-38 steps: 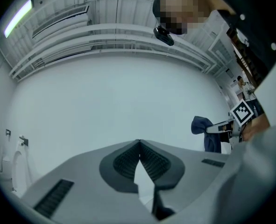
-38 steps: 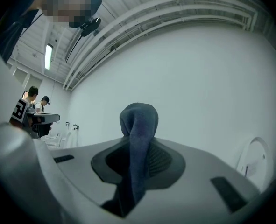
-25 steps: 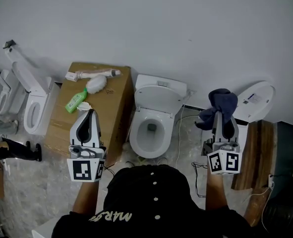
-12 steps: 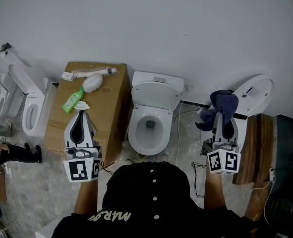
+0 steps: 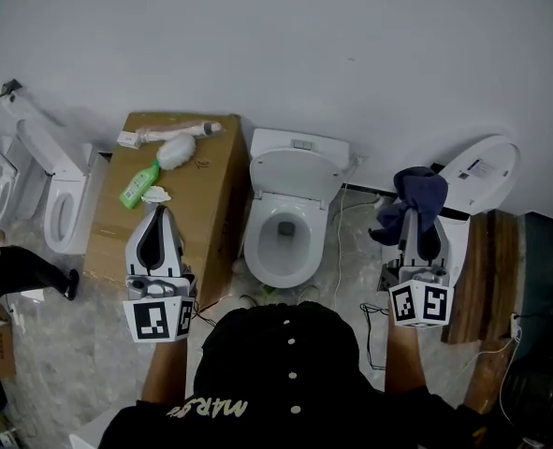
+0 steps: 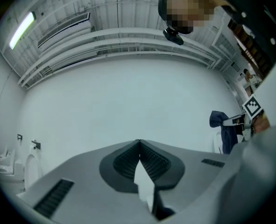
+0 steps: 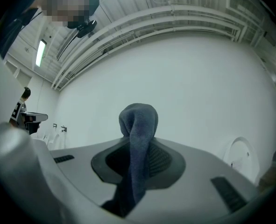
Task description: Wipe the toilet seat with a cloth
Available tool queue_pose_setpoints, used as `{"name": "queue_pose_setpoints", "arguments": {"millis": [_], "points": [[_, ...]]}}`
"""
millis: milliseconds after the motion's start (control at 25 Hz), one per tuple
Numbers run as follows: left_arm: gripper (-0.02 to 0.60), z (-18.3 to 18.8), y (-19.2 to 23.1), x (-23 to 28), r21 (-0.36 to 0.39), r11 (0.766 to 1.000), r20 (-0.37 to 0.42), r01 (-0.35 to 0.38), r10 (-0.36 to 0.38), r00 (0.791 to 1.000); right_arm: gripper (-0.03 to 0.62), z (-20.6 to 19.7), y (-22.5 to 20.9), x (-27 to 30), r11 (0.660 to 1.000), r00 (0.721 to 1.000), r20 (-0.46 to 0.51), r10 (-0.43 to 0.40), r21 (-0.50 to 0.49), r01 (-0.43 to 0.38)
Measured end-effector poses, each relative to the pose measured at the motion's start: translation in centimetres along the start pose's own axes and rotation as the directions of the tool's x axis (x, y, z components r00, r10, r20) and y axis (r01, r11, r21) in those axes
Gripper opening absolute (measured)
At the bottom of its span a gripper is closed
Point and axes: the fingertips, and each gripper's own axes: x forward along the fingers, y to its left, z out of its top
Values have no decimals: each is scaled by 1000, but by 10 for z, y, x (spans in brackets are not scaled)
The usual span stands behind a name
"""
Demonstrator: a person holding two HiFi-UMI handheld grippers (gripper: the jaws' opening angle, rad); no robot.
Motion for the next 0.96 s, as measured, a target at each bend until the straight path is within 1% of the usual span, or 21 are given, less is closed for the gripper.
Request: {"name": "queue_pose_setpoints", "arguments": {"millis": [480, 960], "points": [[11, 1, -4, -7, -1, 1000, -8, -4, 4, 1000, 71, -3, 9, 2, 999, 999, -5, 36, 1, -36], [11, 4, -9, -8, 4, 1000, -12, -2, 2, 1000, 71, -4, 13, 3, 998, 998, -8, 56, 0, -56]]}}
